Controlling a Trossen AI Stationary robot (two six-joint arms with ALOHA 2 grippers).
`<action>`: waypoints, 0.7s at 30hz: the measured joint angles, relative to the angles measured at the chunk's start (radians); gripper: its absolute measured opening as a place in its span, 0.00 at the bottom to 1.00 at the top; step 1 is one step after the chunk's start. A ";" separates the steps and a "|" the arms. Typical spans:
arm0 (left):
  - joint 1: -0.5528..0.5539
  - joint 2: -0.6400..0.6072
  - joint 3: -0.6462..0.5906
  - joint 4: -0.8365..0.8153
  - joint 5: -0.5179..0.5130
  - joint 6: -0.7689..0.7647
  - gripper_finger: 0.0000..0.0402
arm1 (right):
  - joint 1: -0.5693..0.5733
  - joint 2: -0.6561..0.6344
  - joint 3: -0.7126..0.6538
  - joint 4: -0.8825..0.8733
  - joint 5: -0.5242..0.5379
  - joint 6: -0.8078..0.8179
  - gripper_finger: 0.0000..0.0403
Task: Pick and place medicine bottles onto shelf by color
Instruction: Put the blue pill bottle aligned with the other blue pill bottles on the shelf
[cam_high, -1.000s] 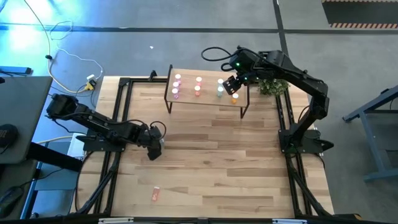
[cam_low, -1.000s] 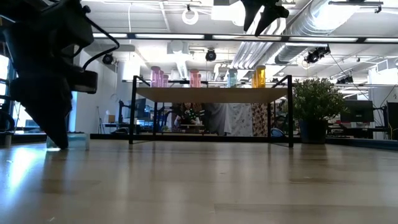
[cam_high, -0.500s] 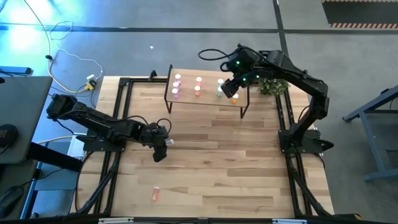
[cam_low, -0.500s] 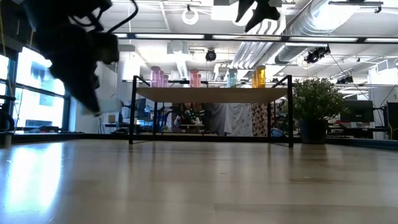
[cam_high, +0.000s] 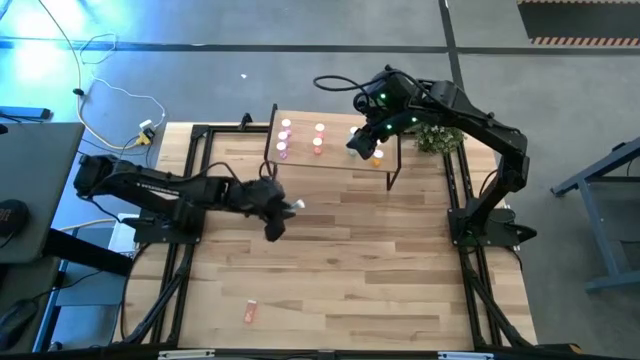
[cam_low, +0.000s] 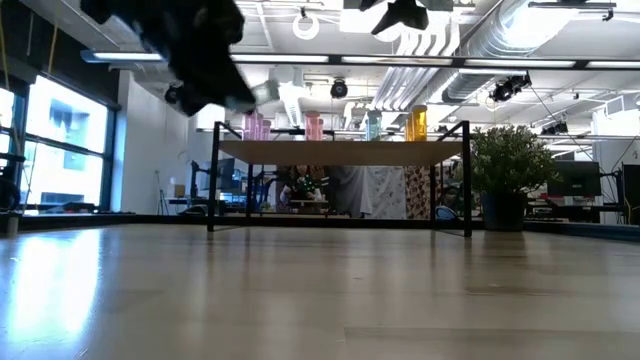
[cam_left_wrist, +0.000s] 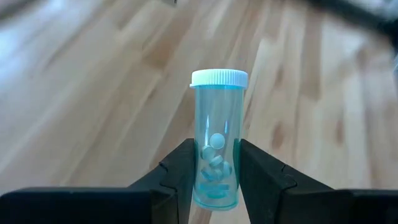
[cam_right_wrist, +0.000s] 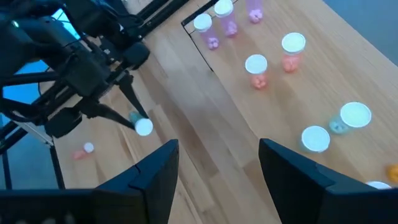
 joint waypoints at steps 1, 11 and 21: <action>0.010 0.000 0.003 0.034 0.009 0.006 0.25 | 0.002 0.000 0.000 0.002 -0.002 0.002 0.53; 0.095 -0.001 0.006 0.333 0.079 0.010 0.25 | 0.058 0.000 0.000 0.049 -0.005 -0.091 0.53; 0.137 -0.001 0.006 0.548 0.115 0.133 0.25 | 0.108 0.000 0.000 0.148 -0.131 -0.251 0.53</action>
